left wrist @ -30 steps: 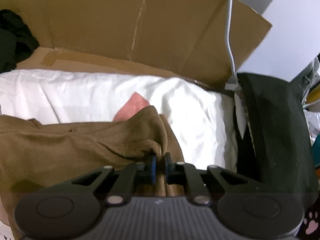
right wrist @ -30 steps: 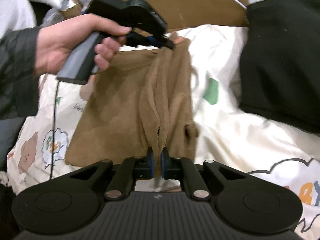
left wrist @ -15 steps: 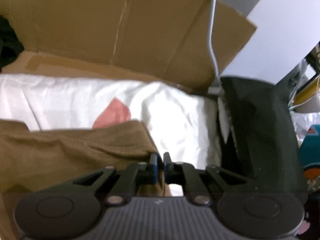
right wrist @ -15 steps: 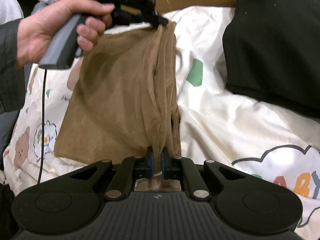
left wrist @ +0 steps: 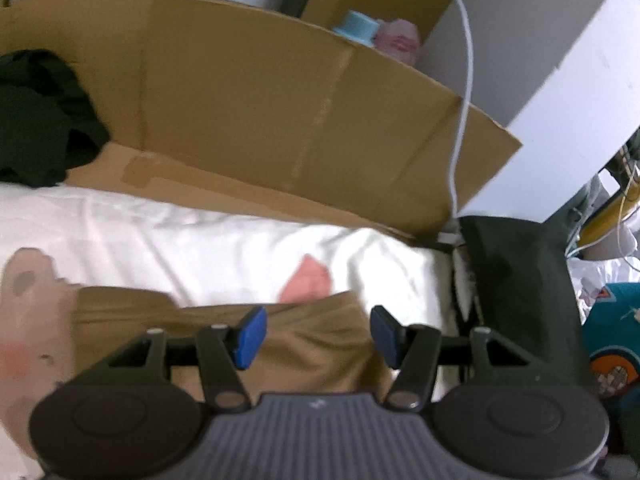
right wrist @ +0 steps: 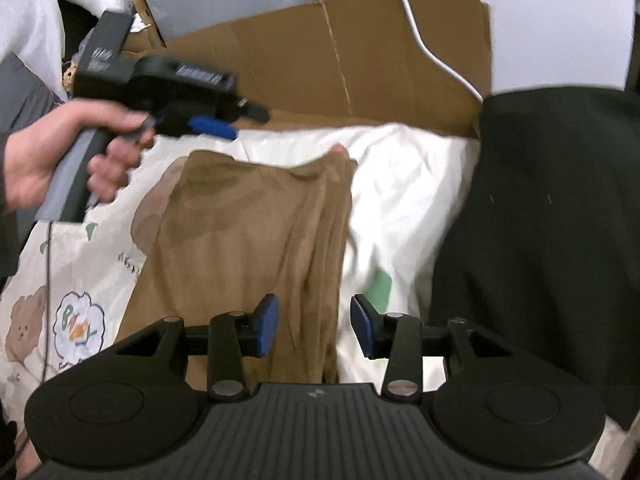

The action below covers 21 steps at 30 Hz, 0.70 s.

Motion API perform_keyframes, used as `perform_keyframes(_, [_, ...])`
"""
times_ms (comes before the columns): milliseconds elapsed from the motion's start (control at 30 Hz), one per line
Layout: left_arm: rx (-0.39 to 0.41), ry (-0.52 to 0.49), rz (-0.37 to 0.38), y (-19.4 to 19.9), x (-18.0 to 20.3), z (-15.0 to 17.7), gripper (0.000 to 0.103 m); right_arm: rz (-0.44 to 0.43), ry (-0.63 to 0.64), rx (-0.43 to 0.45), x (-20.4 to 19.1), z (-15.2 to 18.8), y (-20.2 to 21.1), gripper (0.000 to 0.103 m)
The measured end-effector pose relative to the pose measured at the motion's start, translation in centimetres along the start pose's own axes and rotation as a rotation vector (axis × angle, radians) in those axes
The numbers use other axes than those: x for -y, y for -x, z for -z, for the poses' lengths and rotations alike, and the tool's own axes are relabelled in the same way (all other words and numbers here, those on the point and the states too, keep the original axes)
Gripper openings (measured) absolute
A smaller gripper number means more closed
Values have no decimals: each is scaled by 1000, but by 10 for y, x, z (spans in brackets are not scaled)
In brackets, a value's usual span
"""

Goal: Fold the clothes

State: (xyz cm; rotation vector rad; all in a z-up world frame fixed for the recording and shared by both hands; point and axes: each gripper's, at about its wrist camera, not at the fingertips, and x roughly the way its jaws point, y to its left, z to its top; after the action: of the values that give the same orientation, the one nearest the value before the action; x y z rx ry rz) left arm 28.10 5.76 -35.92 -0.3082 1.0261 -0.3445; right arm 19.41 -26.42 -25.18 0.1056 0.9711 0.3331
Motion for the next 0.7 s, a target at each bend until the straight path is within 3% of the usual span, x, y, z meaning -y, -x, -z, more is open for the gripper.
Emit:
perform_keyframes(367, [10,51,-60,22,-81,5,61,33,-8,9,-13,-48,-34,44])
perform_keyframes(700, [-23,88,-62,3,-130,18,61,54,-11,-32,-19,-67,-85,44])
